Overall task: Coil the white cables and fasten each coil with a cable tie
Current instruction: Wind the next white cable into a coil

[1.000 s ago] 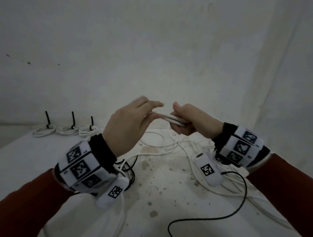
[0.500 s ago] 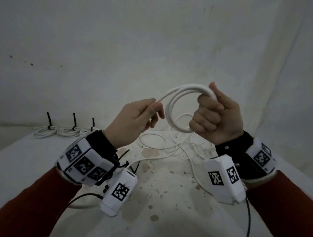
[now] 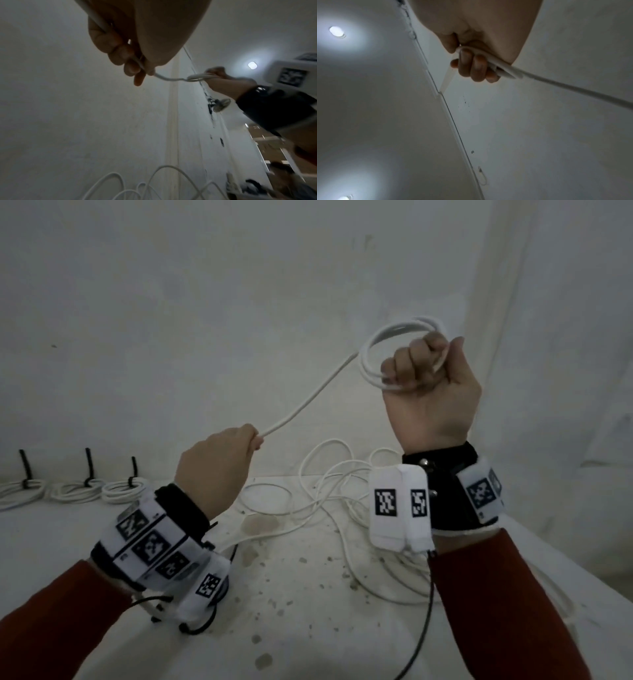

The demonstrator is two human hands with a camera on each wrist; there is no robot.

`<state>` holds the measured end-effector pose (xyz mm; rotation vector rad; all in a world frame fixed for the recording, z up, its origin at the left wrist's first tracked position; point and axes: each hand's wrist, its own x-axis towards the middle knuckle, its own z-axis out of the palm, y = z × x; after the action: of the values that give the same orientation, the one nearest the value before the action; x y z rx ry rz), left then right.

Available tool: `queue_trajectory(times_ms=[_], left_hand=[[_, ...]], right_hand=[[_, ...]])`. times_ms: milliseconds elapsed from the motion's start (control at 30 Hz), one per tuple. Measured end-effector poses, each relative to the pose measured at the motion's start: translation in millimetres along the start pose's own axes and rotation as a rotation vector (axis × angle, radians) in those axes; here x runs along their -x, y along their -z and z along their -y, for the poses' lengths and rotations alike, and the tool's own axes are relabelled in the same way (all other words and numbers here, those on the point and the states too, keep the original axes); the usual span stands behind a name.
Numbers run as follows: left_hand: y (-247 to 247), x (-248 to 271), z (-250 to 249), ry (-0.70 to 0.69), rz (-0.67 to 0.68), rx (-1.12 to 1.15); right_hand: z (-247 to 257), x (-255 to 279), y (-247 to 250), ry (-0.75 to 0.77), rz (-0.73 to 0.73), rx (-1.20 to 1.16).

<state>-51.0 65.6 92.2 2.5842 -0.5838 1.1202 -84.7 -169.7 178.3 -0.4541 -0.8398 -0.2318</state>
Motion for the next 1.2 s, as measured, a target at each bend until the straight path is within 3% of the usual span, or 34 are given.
queue_trajectory(times_ms=[133,200,267,400,500,600,800,867,967,1200], left_hand=[[-5,15,-16,-0.278,0.078,-0.123],[0,18,-31,-0.404,0.052,-0.108],[8,18,-43,-0.511,-0.018,-0.101],[20,10,-41,-0.521,-0.044,-0.065],[21,6,-35,-0.503,-0.080,-0.046],[20,-1,-38,-0.498,-0.103,-0.038],[5,-27,-49,-0.368,-0.030,0.255],[-3,-31,-52,-0.323,-0.049,0.363],[-9,-36,-51,-0.261,-0.105,0.415],[-23,-39,-48,-0.202,-0.025,0.323]], right_hand=[[-4,-15,4,0.051,-0.029,0.302],[-12,-17,11,0.105,-0.006,0.697],[-17,-15,21,0.087,0.126,1.143],[-5,2,34,-0.278,0.427,1.729],[7,19,36,-0.539,0.605,1.908],[14,35,38,-0.752,0.547,1.643],[23,47,31,-0.745,0.237,1.023],[28,45,26,-0.670,0.152,0.760],[38,40,18,-0.496,0.073,0.553],[33,35,7,-0.145,0.138,0.251]])
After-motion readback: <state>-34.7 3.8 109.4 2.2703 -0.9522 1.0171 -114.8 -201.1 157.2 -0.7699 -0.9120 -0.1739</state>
